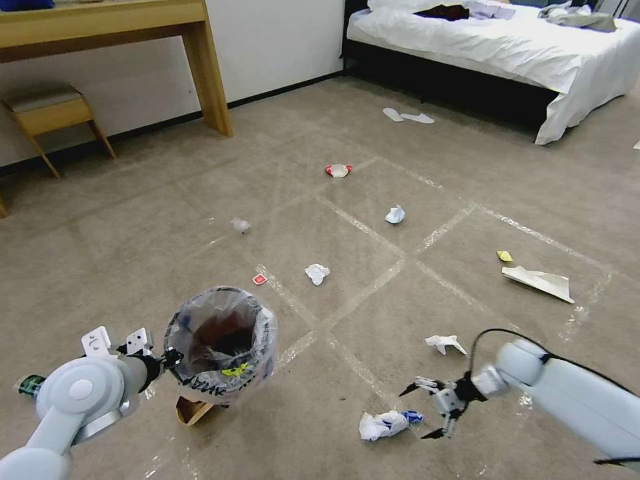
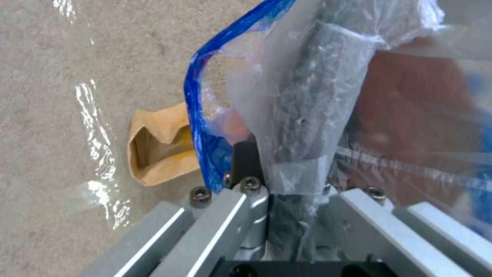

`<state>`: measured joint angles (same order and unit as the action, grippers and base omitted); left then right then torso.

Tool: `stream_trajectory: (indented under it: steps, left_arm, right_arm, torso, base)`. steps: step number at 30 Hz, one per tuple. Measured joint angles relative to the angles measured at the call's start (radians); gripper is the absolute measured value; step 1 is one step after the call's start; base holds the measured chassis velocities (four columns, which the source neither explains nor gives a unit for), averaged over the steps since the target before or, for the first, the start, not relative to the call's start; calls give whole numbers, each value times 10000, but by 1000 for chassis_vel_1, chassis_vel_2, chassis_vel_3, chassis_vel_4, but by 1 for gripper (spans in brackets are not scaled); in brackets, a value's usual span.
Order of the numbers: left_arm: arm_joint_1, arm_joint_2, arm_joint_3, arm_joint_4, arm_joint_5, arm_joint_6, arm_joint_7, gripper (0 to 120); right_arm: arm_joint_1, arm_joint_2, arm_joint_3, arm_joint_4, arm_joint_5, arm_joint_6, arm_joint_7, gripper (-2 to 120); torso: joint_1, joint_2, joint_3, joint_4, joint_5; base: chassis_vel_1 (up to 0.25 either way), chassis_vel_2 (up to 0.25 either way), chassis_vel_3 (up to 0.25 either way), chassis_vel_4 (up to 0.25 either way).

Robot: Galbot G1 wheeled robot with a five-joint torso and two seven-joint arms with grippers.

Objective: Pick up the trash bin and place the garbage on the floor into it.

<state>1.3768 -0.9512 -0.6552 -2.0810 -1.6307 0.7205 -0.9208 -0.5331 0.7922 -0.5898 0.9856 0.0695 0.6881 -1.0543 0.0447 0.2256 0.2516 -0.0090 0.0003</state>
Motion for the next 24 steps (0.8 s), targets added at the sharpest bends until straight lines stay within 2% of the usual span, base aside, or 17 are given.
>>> stream_trajectory:
  steps: [1,10,24]
  left_arm:
    - [0,-61,1,-27,56,-6,-10,0]
    - [41,-177,41,-28,305,-31,36,0]
    - [13,-196,78,-149,337,-43,73,0]
  right_arm:
    - [163,354,-250,-509,-103,143,-146,100]
    - [291,927,-394,-1822,-504,252,-252,100]
    - [129,1529,-283,-2547,-1031,-113,322,100]
  torso:
    - [0,0,1,-1,-4]
    - [0,0,0,0,-2]
    - [0,0,-1,1,-2]
  base:
    - [0,0,0,0]
    - [0,0,0,0]
    - [0,0,0,0]
